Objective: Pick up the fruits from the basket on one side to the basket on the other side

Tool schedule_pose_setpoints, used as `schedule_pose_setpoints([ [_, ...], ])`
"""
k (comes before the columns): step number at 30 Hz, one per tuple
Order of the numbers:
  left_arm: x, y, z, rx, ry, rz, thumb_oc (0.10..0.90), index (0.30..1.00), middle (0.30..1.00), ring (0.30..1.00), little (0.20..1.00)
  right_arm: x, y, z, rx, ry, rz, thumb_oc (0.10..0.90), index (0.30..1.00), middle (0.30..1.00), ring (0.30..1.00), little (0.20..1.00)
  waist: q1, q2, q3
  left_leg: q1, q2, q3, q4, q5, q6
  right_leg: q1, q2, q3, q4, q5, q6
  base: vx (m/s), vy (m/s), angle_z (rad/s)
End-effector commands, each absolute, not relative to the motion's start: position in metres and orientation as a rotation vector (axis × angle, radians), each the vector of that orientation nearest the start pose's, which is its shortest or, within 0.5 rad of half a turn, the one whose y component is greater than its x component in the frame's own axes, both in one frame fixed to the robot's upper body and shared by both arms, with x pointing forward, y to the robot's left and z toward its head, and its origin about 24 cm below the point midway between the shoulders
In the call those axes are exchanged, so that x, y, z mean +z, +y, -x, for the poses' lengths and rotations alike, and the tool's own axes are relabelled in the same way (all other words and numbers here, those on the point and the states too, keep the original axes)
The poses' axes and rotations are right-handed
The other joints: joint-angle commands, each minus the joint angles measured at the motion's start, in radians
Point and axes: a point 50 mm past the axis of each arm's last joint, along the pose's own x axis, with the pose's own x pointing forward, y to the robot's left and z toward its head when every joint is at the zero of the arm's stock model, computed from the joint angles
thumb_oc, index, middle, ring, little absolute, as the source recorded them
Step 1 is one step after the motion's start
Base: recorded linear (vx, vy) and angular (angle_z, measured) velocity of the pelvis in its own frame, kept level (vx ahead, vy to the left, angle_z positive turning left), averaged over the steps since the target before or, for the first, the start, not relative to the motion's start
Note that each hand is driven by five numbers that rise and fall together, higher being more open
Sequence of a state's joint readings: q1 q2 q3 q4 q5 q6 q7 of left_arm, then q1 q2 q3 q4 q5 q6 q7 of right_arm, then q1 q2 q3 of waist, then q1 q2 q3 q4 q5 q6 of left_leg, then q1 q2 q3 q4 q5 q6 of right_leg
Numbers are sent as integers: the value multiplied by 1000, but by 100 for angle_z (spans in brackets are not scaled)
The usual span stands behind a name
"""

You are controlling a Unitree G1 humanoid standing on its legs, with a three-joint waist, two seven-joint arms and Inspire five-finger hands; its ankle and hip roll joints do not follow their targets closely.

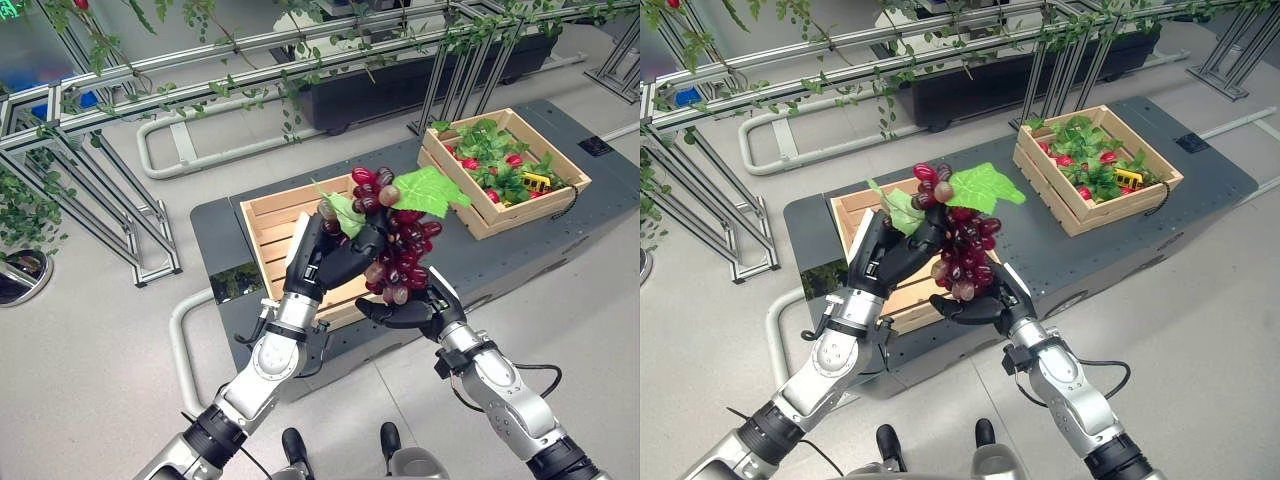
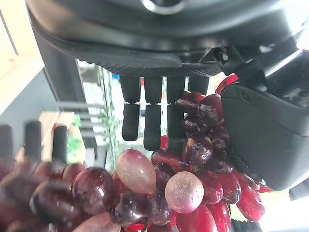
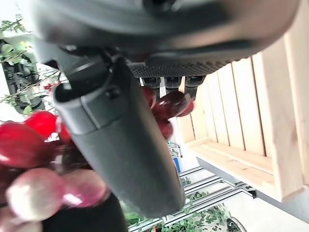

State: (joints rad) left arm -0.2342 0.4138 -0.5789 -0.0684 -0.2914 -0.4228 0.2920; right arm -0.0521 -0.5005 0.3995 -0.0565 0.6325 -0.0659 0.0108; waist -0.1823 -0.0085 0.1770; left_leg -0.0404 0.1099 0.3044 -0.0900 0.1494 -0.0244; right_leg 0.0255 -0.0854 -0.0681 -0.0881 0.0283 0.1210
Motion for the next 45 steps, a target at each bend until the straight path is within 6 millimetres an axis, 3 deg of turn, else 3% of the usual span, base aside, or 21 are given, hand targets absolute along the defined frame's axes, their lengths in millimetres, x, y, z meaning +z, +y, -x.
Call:
schedule_pose_setpoints([
  [1,167,69,-243,-503,-781,164,400,300,300,300,300,87,-136,-260,403,-139,-171,400,300,300,300,300,23,1,-117,111,34,-40,3,-140,-28,-71,17,20,1,50,-9,0,0,0],
  [10,154,74,-245,-471,-735,100,400,300,300,300,300,87,-139,-257,398,-147,-197,400,300,300,300,300,24,2,-119,98,39,-62,3,-131,-30,-82,31,31,1,52,-14,-6,-33,-1],
  [11,153,75,-245,-465,-738,94,400,300,300,300,300,87,-139,-257,399,-148,-197,508,462,462,462,462,25,3,-119,97,40,-65,3,-129,-30,-83,33,32,1,52,-16,0,0,0],
  [12,153,75,-245,-463,-738,93,400,300,300,300,300,87,-140,-257,400,-148,-197,508,462,462,462,462,25,3,-119,96,40,-66,3,-128,-30,-83,33,32,1,52,-16,-19,-32,-1],
  [13,153,76,-245,-456,-739,92,400,300,300,300,300,88,-141,-257,403,-153,-202,800,900,900,900,900,25,3,-119,92,42,-67,3,-126,-32,-86,36,31,1,52,-18,-20,-30,-5],
  [35,163,100,-248,-213,-838,49,400,300,300,300,300,92,-154,-250,449,-155,-235,800,900,900,900,900,25,-6,-125,96,42,-57,3,-128,-33,-78,28,18,1,49,-17,-2,-2,-1],
  [45,165,114,-252,-78,-898,-94,400,300,300,300,300,104,-153,-245,469,-234,-341,800,900,900,900,900,25,-5,-133,101,42,-63,3,-130,-33,-72,29,19,1,46,-16,0,0,0],
])
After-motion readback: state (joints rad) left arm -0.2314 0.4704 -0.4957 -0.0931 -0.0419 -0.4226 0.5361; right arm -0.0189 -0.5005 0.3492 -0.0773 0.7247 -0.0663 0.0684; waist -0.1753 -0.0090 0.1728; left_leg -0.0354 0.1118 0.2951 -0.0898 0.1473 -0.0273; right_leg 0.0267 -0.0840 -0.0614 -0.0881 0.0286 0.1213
